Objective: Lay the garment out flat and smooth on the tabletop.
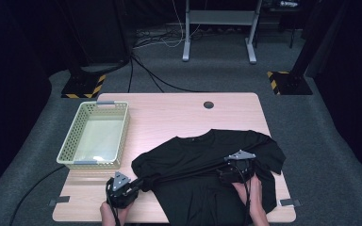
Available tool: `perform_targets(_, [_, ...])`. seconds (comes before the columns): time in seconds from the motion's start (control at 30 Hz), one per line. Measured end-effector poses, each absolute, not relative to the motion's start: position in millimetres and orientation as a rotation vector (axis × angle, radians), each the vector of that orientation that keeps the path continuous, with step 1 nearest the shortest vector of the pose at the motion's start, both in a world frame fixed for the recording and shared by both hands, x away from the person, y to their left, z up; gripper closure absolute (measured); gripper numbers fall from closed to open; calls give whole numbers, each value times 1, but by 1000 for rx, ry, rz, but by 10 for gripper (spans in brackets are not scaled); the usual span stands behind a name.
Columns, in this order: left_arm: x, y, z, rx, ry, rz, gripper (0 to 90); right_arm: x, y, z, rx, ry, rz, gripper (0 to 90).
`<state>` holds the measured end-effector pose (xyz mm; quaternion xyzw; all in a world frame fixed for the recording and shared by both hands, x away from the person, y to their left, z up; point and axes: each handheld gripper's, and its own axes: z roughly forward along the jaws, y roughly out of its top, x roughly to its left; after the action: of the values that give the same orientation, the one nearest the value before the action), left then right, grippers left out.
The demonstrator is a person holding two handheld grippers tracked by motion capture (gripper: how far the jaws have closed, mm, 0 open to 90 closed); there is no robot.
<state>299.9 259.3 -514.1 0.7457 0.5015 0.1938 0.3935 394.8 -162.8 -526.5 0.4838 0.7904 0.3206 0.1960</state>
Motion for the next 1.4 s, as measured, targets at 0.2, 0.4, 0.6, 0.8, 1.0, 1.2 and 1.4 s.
perform_targets(0.2, [291,277,-513,1885,1323,496,707,392,-167,-513,1343,2220,984,0])
perform_targets(0.4, [289,264,-495,1852,1306,531,519,401,-166,-500,1319,2167,976,0])
perform_targets(0.6, [321,221,-495,1958,1270,523,423,428,-163,-520,1387,2172,860,0])
perform_targets(0.8, [333,220,-506,2005,1235,524,799,428,-166,-523,1410,2167,869,0])
perform_targets(1.0, [327,243,-505,1967,1255,538,877,426,-170,-525,1422,2153,892,0])
perform_targets(1.2, [317,280,-507,1921,1316,527,879,423,-176,-525,1427,2147,889,0])
perform_targets(1.4, [303,315,-515,1900,1397,542,873,422,-187,-525,1448,2127,881,0])
